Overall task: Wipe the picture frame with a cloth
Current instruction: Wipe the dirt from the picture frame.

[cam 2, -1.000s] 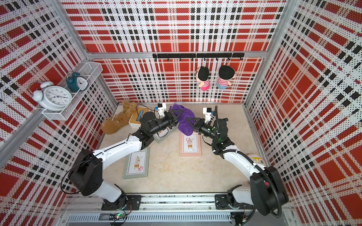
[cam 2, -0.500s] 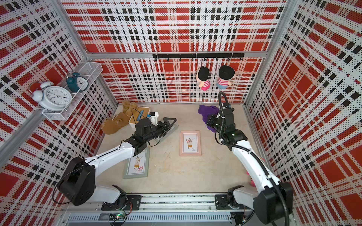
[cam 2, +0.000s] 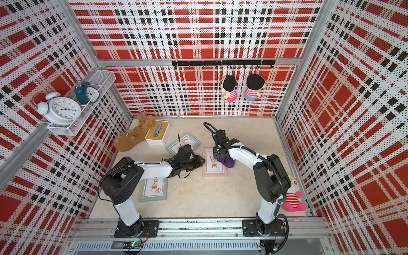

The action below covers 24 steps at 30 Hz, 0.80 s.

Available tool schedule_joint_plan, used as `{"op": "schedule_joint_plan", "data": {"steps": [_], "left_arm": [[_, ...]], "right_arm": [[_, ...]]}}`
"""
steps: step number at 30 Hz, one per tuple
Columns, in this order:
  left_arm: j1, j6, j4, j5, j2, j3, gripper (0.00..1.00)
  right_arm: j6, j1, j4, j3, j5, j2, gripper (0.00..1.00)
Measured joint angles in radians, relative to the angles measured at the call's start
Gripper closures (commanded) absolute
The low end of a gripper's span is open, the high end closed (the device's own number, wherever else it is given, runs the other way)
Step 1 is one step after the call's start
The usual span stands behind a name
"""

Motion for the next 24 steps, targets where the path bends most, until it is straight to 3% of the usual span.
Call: {"op": "schedule_joint_plan", "data": {"steps": [7, 15, 19, 24], "left_arm": [[0.000, 0.004, 0.035, 0.012, 0.039, 0.000, 0.61], [-0.002, 0.008, 0.072, 0.031, 0.061, 0.000, 0.65], [-0.002, 0.008, 0.083, 0.030, 0.066, 0.000, 0.67], [-0.002, 0.005, 0.087, 0.028, 0.068, -0.002, 0.70]], "right_arm": [[-0.031, -0.001, 0.013, 0.019, -0.089, 0.056, 0.74], [-0.026, -0.001, 0.056, 0.016, -0.163, 0.079, 0.71], [-0.019, -0.001, 0.076, 0.013, -0.189, 0.086, 0.57], [-0.018, -0.001, 0.093, 0.004, -0.209, 0.085, 0.50]]}}
